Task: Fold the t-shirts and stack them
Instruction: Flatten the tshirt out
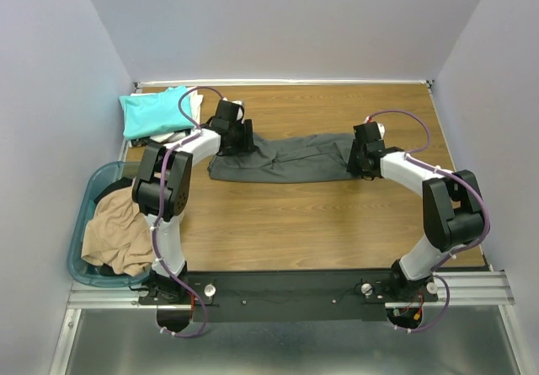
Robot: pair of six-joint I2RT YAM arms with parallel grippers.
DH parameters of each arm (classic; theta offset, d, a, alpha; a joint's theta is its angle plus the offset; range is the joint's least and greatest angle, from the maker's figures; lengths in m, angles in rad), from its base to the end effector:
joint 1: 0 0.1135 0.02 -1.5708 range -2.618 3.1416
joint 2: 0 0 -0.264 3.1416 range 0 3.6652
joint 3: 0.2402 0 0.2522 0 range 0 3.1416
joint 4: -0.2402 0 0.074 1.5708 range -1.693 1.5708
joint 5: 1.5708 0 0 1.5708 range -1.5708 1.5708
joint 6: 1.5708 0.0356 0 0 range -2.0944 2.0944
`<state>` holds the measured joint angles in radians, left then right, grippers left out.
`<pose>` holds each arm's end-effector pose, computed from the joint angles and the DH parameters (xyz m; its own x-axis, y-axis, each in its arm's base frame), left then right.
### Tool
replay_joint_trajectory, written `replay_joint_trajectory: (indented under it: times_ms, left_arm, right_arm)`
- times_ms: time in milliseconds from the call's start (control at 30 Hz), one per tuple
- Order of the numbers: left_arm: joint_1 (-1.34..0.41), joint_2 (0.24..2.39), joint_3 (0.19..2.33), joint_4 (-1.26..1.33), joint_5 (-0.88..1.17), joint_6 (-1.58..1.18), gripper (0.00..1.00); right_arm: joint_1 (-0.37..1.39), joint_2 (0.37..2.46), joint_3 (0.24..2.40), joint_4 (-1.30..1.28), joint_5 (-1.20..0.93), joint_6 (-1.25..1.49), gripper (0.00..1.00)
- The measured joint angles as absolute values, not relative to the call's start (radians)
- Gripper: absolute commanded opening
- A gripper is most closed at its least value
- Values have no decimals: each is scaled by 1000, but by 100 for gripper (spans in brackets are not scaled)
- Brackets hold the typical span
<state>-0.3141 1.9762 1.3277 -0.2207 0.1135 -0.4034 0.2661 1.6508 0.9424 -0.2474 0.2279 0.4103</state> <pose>0.4041 -0.1355 0.1724 -0.8159 -0.1450 -0.5597 0.0611 0.9410 -0.3329 0.3194 0.0787 0.1741 -0.7746 0.1916 -0.6027 0.1948 0.9790 0.0609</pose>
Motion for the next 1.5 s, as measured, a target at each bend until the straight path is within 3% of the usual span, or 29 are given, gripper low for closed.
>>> replay_joint_trajectory:
  times_ms: [133, 200, 267, 300, 367, 400, 433, 500, 533, 733, 1133, 1267, 1367, 1400, 1433, 1500]
  left_arm:
    - [-316, 1976, 1328, -218, 113, -403, 63]
    - [-316, 1976, 1328, -218, 113, -401, 59]
    - [-316, 1977, 1328, -218, 113, -400, 53]
    - [-316, 1977, 1328, -218, 113, -399, 50]
    - [-316, 1977, 1328, -218, 113, -399, 35]
    - [-316, 1979, 1328, -218, 113, -398, 19]
    - [-316, 1979, 1328, -218, 113, -399, 12]
    - [-316, 1982, 1328, -218, 113, -399, 7]
    - [-316, 1983, 1328, -217, 113, -400, 0]
    - [-316, 1985, 1345, -220, 114, -400, 0]
    - [-299, 1934, 1638, -210, 113, -390, 0]
    - [-289, 1787, 1579, -150, 113, -383, 0]
    - [-287, 1570, 1390, -72, 113, -385, 0]
    - [-287, 1496, 1316, -43, 113, -386, 5]
    - [-287, 1418, 1236, -31, 115, -393, 27]
    - [-288, 1301, 1098, -5, 125, -413, 44]
  right_arm:
    - [266, 1647, 942, -247, 231, 410, 42]
    - [266, 1647, 943, -247, 231, 408, 31]
    - [266, 1647, 943, -247, 231, 404, 14]
    - [266, 1649, 944, -247, 231, 405, 11]
    - [266, 1654, 946, -247, 231, 401, 8]
    - [266, 1658, 947, -247, 231, 400, 7]
    - [266, 1660, 948, -247, 231, 399, 7]
    - [266, 1660, 949, -248, 231, 399, 5]
    - [265, 1660, 953, -249, 231, 399, 5]
    - [235, 1628, 1036, -292, 228, 388, 3]
    - [72, 1604, 1520, -378, 158, 295, 1]
    - [68, 1591, 1601, -388, 141, 278, 1]
    - [69, 1544, 1599, -402, 135, 277, 1]
    - [69, 1517, 1575, -389, 133, 279, 1]
    - [69, 1480, 1539, -389, 133, 282, 1]
    - [69, 1385, 1408, -381, 133, 297, 1]
